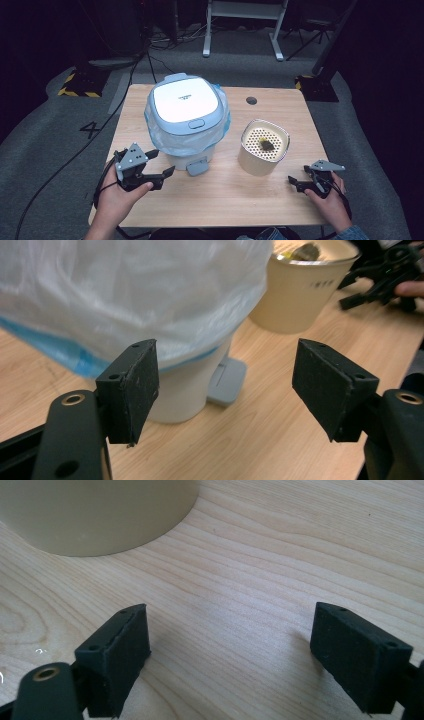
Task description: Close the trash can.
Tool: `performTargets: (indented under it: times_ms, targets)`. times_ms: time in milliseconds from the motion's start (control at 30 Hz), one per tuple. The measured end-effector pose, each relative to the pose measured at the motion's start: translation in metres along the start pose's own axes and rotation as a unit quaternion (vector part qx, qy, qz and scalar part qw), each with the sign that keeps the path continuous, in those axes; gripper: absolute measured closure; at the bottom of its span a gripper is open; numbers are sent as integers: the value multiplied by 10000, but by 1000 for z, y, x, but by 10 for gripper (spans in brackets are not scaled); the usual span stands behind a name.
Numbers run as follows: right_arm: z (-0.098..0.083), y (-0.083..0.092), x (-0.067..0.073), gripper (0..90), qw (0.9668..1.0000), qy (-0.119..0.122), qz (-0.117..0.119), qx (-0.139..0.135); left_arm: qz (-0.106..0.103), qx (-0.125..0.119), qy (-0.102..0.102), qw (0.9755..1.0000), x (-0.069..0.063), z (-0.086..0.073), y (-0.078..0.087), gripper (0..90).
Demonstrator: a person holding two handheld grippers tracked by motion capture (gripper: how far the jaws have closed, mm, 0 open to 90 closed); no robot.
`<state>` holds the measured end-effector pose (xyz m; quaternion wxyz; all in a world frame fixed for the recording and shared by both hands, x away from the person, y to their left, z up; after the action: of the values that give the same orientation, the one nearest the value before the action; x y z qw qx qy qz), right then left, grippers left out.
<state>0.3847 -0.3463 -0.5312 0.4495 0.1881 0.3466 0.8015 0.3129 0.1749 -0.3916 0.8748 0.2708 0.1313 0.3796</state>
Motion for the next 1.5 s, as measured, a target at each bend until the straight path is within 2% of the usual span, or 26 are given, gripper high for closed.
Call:
performTargets:
  times_ms: [100, 167, 233, 333, 400, 433, 467, 700, 733, 833, 867, 933, 1100, 1133, 1167, 1267, 1300, 1333, 1433, 1467, 1500]
  targets:
    - [0, 0, 0, 161, 10000, -2, -2, -2, 18, -41, 30, 10000, -1, -6, -2, 270]
    - [0, 0, 0, 163, 10000, -7, -9, -3, -79, -98, 181, 9998, -5, -19, -8, 271]
    - [0, 0, 0, 162, 10000, -13, -10, -7, -53, 66, 138, 9999, -4, -24, -12, 270]
    - [0, 0, 0, 163, 10000, -9, -10, -7, -39, 86, 190, 9998, -5, -29, -15, 270]
    - [0, 0, 0, 163, 10000, -9, -9, -6, -113, 184, 279, 9994, -6, -40, -21, 270]
    - [0, 0, 0, 163, 10000, -9, -9, -6, -113, 184, 279, 9994, -6, -40, -21, 270]
    - [0, 0, 0, 162, 10000, -13, -9, -7, -126, 296, 293, 9991, -5, -47, -24, 270]
    - [0, 0, 0, 163, 10000, -10, -9, -7, -101, 507, 414, 9978, 1, -69, -31, 270]
    - [0, 0, 0, 163, 10000, -10, -10, -7, -106, 578, 499, 9970, 4, -76, -33, 270]
    - [0, 0, 0, 163, 10000, -10, -9, -7, -114, 649, 562, 9962, 7, -83, -36, 270]
    - [0, 0, 0, 163, 10000, -9, -9, -6, -162, 711, 645, 9953, 10, -89, -39, 270]
    - [0, 0, 0, 163, 10000, -9, -9, -6, -148, 818, 684, 9942, 15, -97, -42, 268]
    - [0, 0, 0, 163, 10000, -10, -8, -6, 11, 1216, 817, 9892, 26, -114, -49, 222]
    - [0, 0, 0, 163, 10000, -10, -8, -6, 11, 1216, 817, 9892, 26, -114, -49, 210]
    - [0, 0, 0, 163, 10000, -9, -9, -4, 107, 1334, 797, 9878, 30, -119, -51, 204]
    - [0, 0, 0, 163, 10000, -9, -9, -7, 250, 1502, 703, 9858, 33, -125, -54, 199]
    - [0, 0, 0, 163, 10000, -12, -9, -8, 279, 1540, 622, 9857, 34, -126, -56, 196]
    - [0, 0, 0, 163, 10000, -10, -8, -6, 311, 1496, 570, 9866, 34, -127, -57, 181]
    - [0, 0, 0, 163, 10000, -9, -8, -5, 408, 1511, 355, 9870, 37, -128, -59, 165]
    - [0, 0, 0, 163, 10000, -10, -8, -7, 403, 1436, 291, 9884, 38, -129, -60, 153]
    - [0, 0, 0, 163, 10000, -10, -8, -7, 403, 1436, 291, 9884, 38, -129, -60, 133]
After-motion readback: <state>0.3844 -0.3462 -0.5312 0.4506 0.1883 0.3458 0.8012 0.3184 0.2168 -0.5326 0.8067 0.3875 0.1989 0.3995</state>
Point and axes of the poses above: each handheld gripper's, and its own axes: y roughly backward along the jaws, z roughly out of its top, x roughly to its left, the point moved 4 cm from there along -y, roughly forward along the jaws, and after that the axes turned 4 degrees about x, right-handed, at the moved point
